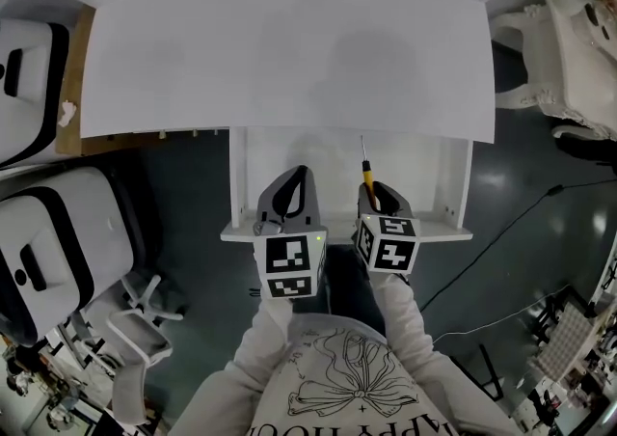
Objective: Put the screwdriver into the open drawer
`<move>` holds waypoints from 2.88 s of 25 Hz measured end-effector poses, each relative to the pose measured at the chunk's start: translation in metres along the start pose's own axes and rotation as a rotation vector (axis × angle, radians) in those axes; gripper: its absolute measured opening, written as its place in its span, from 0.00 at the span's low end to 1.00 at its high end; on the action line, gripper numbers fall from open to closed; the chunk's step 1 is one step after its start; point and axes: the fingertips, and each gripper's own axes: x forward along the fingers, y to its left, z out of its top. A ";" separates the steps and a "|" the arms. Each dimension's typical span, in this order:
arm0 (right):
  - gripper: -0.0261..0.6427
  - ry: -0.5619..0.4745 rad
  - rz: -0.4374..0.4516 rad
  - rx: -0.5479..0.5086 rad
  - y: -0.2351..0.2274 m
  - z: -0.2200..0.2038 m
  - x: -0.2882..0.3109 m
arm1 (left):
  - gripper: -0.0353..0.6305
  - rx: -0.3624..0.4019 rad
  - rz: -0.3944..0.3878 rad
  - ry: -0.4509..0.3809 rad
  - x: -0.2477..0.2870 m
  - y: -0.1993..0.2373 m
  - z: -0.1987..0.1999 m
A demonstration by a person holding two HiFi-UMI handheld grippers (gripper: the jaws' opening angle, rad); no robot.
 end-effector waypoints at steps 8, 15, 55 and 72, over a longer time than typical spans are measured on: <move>0.16 0.083 0.006 0.031 -0.002 -0.007 0.040 | 0.06 -0.014 0.016 0.031 0.017 0.016 -0.009; 0.16 0.143 0.002 0.016 -0.006 -0.015 0.068 | 0.06 -0.031 0.026 0.062 0.027 0.027 -0.022; 0.11 -0.088 0.030 0.007 0.014 0.049 -0.023 | 0.06 -0.029 0.038 -0.089 -0.029 0.005 0.026; 0.07 -0.586 0.013 -0.056 0.027 0.142 -0.217 | 0.06 0.072 0.056 -0.398 -0.143 -0.044 0.135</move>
